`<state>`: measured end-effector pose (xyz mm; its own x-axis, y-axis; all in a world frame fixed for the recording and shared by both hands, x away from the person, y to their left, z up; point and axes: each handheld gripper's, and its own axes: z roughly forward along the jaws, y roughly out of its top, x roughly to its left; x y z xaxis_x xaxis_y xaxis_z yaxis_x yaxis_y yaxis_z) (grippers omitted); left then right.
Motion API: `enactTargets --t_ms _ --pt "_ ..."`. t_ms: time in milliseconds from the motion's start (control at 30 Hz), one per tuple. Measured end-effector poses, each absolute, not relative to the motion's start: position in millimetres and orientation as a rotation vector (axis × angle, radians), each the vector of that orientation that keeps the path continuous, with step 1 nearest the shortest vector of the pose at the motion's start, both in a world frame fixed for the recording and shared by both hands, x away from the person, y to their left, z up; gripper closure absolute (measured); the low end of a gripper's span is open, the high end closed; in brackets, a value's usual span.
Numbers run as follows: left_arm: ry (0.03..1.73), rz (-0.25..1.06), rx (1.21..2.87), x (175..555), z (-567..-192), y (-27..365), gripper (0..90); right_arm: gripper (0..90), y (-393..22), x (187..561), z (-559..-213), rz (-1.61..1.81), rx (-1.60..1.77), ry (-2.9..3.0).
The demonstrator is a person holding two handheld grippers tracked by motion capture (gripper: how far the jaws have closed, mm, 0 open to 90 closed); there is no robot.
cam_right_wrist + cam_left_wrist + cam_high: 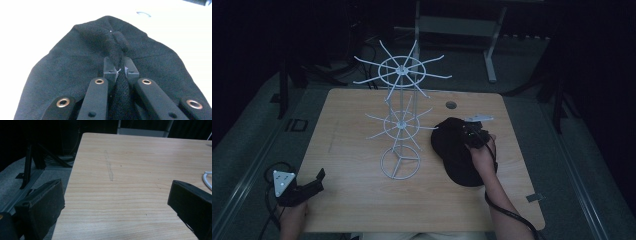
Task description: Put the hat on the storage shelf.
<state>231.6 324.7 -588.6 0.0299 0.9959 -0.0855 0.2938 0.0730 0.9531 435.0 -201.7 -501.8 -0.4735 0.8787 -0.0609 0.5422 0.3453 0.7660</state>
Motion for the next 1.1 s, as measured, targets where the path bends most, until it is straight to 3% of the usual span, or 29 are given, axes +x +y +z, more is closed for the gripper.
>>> enactTargets --t_ms 533,1100 --pt "1.427 0.965 1.387 232 -588 324 1.4 84.9 -240 384 -453 1.18 1.164 1.938" --pt "1.429 0.968 1.393 232 -588 324 1.4 84.9 -271 325 -375 1.346 1.027 1.779"
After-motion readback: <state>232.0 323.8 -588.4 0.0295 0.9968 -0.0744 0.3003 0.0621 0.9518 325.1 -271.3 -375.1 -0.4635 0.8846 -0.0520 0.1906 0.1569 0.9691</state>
